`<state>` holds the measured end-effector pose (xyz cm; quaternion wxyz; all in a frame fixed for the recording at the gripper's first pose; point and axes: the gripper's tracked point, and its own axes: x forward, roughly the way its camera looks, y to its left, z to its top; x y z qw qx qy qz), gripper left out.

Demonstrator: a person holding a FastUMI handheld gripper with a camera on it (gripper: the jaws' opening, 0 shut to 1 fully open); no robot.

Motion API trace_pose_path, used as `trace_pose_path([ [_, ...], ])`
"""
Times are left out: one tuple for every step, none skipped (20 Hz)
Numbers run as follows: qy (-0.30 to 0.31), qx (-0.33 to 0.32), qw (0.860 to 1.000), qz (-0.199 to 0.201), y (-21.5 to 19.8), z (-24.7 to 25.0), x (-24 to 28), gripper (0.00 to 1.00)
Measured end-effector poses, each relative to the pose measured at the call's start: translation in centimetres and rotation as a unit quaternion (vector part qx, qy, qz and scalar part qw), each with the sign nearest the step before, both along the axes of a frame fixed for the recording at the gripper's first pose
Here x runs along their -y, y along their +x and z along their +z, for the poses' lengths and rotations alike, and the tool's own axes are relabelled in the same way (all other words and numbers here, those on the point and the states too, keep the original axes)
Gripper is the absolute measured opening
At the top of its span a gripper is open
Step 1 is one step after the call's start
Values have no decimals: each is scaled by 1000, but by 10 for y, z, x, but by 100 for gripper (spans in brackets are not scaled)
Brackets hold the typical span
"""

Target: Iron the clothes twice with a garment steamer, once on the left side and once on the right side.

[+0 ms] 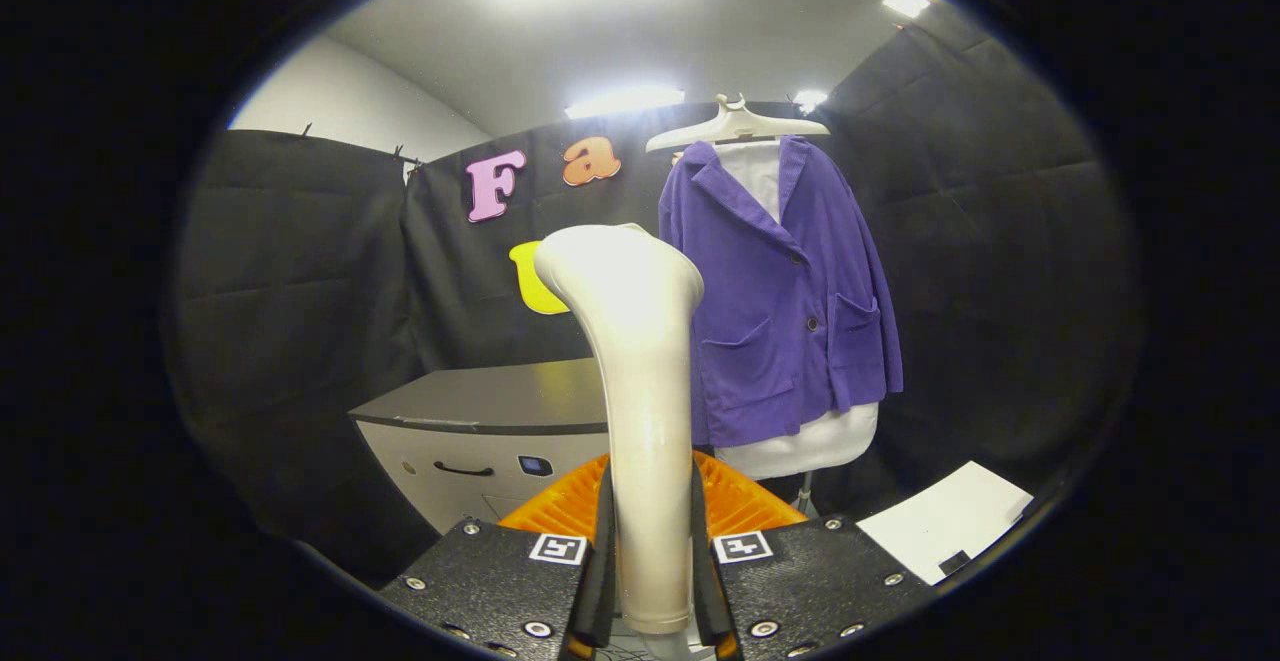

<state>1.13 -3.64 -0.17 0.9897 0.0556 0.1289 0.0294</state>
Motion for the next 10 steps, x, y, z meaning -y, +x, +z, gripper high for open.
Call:
trace_pose_path([
  [-1, -3, 1000, 2, 1, -1, -2, 32],
  [2, -5, 1000, 4, 3, -1, -2, 32],
  [4, -6, 1000, 5, 4, -2, -3, 32],
  [5, -5, 1000, 4, 5, -2, -3, 32],
  [5, -7, 1000, 5, 4, -1, -2, 32],
  [8, -5, 1000, 6, 4, 0, -2, 32],
  [8, -6, 1000, 7, 4, 0, -3, 32],
  [7, -9, 1000, 9, 5, -1, -4, 32],
  [7, -12, 1000, 11, 5, -3, -6, 32],
  [7, -14, 1000, 13, 6, -3, -7, 32],
])
